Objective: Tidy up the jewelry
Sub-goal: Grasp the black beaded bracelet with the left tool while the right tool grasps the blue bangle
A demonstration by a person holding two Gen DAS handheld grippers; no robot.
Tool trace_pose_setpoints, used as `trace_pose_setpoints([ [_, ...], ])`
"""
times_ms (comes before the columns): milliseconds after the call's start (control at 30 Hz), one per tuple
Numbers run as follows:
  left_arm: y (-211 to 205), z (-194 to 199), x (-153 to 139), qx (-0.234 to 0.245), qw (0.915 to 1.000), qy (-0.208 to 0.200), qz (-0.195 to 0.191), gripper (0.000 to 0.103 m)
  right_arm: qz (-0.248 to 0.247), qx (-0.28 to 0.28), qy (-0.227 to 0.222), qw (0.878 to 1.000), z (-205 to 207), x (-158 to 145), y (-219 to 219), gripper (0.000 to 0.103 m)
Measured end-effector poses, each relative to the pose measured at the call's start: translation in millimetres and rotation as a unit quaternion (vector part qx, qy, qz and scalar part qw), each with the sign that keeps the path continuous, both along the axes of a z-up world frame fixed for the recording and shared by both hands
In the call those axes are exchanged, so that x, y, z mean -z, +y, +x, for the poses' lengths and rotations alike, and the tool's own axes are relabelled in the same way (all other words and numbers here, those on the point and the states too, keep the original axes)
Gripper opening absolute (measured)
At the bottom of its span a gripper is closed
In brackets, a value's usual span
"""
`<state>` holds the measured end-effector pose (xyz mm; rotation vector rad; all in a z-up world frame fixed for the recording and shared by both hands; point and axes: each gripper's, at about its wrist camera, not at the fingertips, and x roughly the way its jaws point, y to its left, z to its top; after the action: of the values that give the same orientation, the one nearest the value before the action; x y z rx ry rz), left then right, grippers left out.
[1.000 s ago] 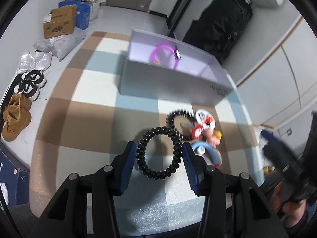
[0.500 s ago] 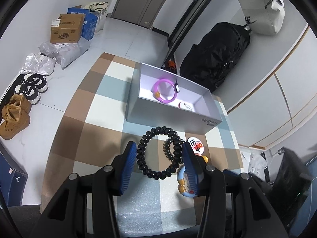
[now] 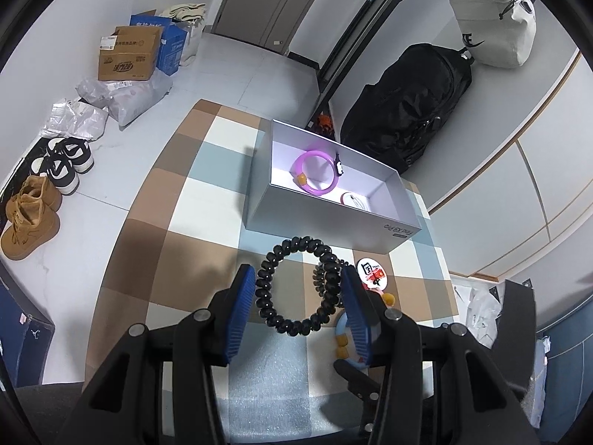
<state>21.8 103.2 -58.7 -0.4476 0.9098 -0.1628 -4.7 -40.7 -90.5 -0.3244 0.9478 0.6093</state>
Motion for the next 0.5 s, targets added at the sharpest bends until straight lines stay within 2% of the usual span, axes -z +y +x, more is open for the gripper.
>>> trace_pose_setpoints([
  [133, -1.6, 1.4, -0.1, -0.001, 1.0000, 0.000, 0.002, 0.042, 0.004, 0.004, 0.003, 1.000, 2.6, 0.5, -1.5, 0.061],
  [333, -5.3, 3.6, 1.4, 0.002, 1.0000, 0.003, 0.002, 0.042, 0.089, 0.029, 0.027, 0.995, 11.8, -13.5, -28.5, 0.061],
  [500, -8.6, 3.1, -0.7, 0.004, 1.0000, -0.001, 0.004, 0.042, 0.125, 0.043, 0.035, 0.991, 12.6, -22.0, -40.5, 0.061],
])
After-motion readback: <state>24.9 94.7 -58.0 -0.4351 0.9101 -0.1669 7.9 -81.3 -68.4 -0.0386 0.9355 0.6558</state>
